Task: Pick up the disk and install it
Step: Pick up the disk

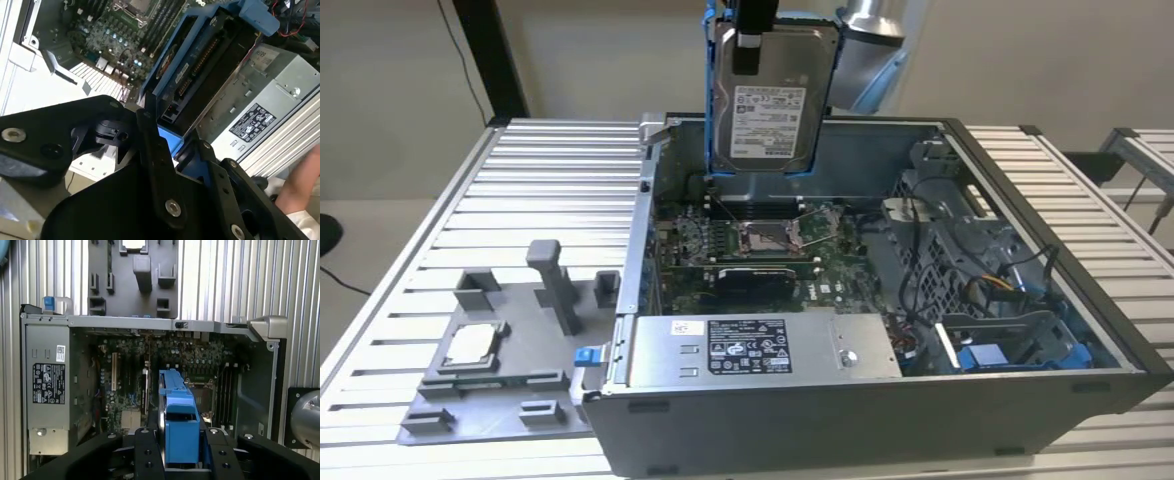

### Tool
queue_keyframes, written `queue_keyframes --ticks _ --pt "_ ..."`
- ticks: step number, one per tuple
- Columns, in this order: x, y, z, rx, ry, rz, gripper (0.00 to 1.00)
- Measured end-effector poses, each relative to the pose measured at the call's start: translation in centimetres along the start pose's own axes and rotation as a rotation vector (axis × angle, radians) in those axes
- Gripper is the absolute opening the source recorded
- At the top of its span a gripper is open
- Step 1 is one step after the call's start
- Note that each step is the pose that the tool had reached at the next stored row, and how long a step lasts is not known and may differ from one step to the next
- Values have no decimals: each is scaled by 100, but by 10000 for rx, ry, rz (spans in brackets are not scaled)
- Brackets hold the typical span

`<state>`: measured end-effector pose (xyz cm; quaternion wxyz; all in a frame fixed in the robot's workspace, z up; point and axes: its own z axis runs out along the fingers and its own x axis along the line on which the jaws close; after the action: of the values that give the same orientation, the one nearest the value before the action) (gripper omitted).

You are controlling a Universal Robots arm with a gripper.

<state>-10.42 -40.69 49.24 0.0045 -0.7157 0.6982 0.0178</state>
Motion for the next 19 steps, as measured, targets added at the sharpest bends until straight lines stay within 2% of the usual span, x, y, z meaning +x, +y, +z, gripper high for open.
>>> queue_keyframes --ticks 19 --pt "8 -317 -6 -1 0 0 0"
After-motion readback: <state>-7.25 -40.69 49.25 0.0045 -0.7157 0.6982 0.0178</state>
